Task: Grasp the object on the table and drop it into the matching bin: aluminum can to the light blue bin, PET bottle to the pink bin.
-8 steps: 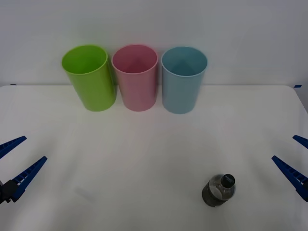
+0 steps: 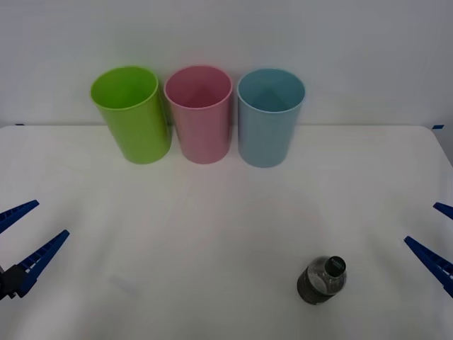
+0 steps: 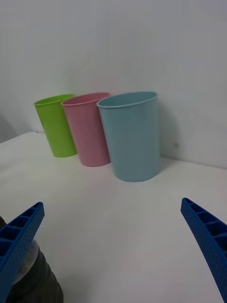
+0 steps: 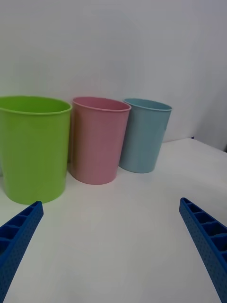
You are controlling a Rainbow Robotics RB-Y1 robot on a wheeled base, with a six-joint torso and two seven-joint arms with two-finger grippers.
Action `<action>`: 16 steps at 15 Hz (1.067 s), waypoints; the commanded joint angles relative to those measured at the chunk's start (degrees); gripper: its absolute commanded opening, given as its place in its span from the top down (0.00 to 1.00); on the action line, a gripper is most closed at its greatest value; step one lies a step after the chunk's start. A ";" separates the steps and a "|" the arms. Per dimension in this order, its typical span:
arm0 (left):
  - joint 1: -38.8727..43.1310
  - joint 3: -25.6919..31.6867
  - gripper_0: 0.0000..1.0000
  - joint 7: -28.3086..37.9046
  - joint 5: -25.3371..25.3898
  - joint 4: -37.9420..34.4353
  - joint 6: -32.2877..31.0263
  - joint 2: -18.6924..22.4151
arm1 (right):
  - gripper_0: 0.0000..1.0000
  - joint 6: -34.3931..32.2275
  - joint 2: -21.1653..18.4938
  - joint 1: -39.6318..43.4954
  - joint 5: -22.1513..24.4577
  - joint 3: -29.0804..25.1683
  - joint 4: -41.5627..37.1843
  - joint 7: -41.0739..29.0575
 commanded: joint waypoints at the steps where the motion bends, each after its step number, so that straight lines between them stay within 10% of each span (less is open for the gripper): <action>1: 0.00 -0.01 0.00 0.00 0.00 0.00 0.00 0.00 | 0.00 -0.46 -3.18 2.39 -0.42 1.02 0.12 0.67; 16: 0.00 -0.01 0.00 0.00 0.00 0.00 0.00 0.00 | 0.00 -13.73 -8.01 -1.92 3.09 10.08 19.72 25.64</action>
